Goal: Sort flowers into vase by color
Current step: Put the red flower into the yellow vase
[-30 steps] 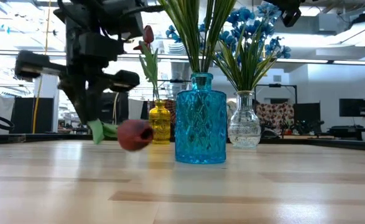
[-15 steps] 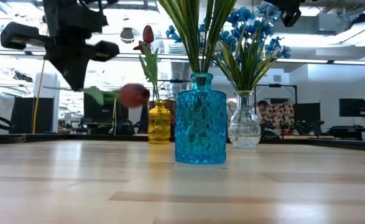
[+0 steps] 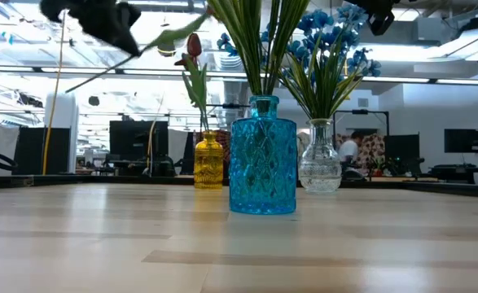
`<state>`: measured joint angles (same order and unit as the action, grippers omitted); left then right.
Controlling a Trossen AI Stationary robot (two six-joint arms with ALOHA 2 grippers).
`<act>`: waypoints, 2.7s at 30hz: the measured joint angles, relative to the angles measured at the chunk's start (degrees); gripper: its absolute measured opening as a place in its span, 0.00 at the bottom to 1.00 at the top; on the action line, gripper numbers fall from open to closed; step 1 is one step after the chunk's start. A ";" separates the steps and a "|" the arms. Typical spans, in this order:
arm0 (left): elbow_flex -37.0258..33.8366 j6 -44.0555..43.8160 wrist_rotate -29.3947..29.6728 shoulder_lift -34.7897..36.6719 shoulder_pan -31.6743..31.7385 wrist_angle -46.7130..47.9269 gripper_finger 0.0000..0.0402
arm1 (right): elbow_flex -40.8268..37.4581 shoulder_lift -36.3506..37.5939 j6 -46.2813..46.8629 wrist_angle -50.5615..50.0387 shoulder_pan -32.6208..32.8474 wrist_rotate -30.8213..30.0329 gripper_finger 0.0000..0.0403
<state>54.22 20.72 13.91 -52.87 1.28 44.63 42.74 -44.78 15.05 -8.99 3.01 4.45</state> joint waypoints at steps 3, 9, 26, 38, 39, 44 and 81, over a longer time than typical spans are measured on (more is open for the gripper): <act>-0.40 -1.26 -0.18 1.76 1.01 -6.80 0.00 | 0.00 0.00 -0.07 0.00 0.00 0.00 0.58; -9.90 -0.49 -2.18 3.77 1.36 -31.34 0.00 | 0.00 -0.02 -0.07 -0.02 0.00 0.00 0.58; -40.74 8.10 3.93 1.10 1.85 -114.49 0.00 | 0.00 0.00 -0.57 -0.04 -0.02 0.00 0.58; -41.51 -6.83 -0.20 -4.83 18.94 -124.61 0.00 | 0.00 0.00 -0.72 -0.04 -0.02 -0.02 0.58; -41.51 -8.37 -0.19 -5.78 20.81 -125.32 0.00 | 0.00 -0.01 -0.72 -0.04 -0.02 -0.02 0.58; -41.51 -16.47 -4.94 -10.73 29.01 -128.96 0.00 | 0.00 0.00 -3.16 -0.04 -0.02 -0.04 0.58; -27.69 -24.86 -14.31 -34.40 31.94 -134.38 0.00 | 0.02 -2.93 -3.52 0.02 -0.04 -0.22 0.58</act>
<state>26.53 -4.14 -0.40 -87.28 33.21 -89.75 42.76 -47.71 11.53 -8.97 2.96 4.23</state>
